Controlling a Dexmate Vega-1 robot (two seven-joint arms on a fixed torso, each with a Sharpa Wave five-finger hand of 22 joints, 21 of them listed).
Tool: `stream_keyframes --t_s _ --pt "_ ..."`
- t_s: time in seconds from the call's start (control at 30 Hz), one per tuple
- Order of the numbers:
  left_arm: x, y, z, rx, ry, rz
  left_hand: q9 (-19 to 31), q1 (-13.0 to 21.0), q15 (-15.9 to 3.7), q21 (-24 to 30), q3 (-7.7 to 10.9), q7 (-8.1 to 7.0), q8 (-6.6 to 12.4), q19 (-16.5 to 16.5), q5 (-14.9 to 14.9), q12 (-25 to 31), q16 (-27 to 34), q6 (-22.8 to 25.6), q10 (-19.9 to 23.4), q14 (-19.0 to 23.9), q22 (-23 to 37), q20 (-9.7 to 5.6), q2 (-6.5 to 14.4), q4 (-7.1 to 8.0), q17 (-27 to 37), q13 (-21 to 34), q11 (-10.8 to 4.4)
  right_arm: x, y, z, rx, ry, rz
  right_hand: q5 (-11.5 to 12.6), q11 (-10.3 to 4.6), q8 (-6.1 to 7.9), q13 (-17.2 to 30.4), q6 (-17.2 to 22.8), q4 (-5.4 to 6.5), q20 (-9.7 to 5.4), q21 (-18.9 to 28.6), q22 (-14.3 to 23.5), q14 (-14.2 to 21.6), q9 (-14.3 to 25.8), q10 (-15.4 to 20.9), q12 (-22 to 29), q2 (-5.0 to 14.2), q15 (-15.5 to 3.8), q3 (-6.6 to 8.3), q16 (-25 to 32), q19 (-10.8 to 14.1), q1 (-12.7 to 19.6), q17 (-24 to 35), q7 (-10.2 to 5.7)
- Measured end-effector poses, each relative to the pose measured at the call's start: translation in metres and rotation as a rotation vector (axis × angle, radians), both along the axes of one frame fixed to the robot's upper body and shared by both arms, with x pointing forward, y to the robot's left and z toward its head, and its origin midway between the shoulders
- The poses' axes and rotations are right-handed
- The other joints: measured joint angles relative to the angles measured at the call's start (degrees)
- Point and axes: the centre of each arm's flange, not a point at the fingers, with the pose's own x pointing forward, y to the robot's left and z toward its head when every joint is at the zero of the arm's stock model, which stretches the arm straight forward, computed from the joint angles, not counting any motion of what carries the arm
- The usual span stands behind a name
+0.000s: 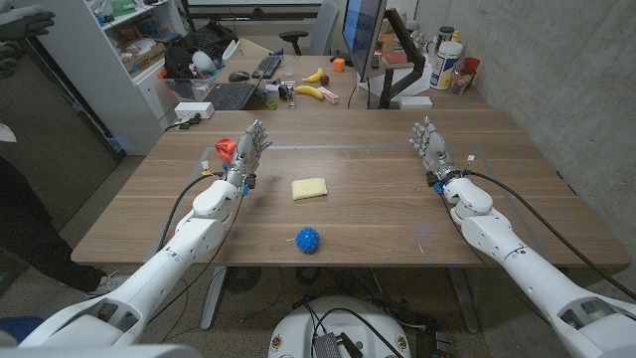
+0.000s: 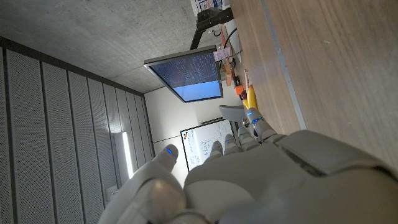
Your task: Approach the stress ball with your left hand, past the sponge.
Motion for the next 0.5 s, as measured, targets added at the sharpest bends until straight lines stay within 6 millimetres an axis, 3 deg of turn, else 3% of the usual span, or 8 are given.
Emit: stream_keyframes --t_s 0.23,0.4,0.5 --pt "-0.0024 -0.0020 -0.0011 0.006 0.000 0.005 0.0 0.0 0.14 0.0 0.00 0.00 0.00 0.0 0.0 0.0 0.0 0.0 0.0 -0.2 0.0 0.00 0.0 0.00 0.0 0.0 0.00 -0.0018 -0.0021 0.0004 0.015 -0.004 -0.002 0.0 0.00 0.00 0.0 0.0 0.00 0.00 0.0 0.0 0.0 0.0 0.0 0.0 0.00 0.00 0.00 0.0 0.0 0.0 0.0 0.00" --pt "-0.0044 -0.0036 -0.0010 0.024 0.001 0.023 0.0 -0.2 1.66 0.0 0.00 -1.08 0.23 -0.3 0.0 0.0 0.0 0.5 0.7 0.2 0.3 2.42 0.2 0.00 0.0 0.0 1.31 -0.0028 -0.0015 -0.0006 0.001 -0.004 0.001 0.0 -0.01 0.00 0.0 0.0 0.00 0.01 0.0 0.0 0.0 0.0 0.0 0.0 0.00 0.00 0.00 0.0 0.0 0.0 0.0 0.00" --pt "-0.0061 -0.0041 0.0000 0.033 -0.002 0.032 0.0 -0.2 1.84 0.0 0.00 -1.76 0.41 -0.3 0.0 0.0 0.0 0.5 0.7 0.0 0.3 2.60 0.2 0.00 0.0 0.0 1.35 -0.0036 -0.0018 -0.0008 0.000 -0.005 0.001 0.0 -0.01 0.00 0.0 0.0 0.00 0.01 0.0 0.0 0.0 0.0 0.0 0.0 -0.01 0.00 0.00 0.0 0.0 0.0 0.0 0.00"
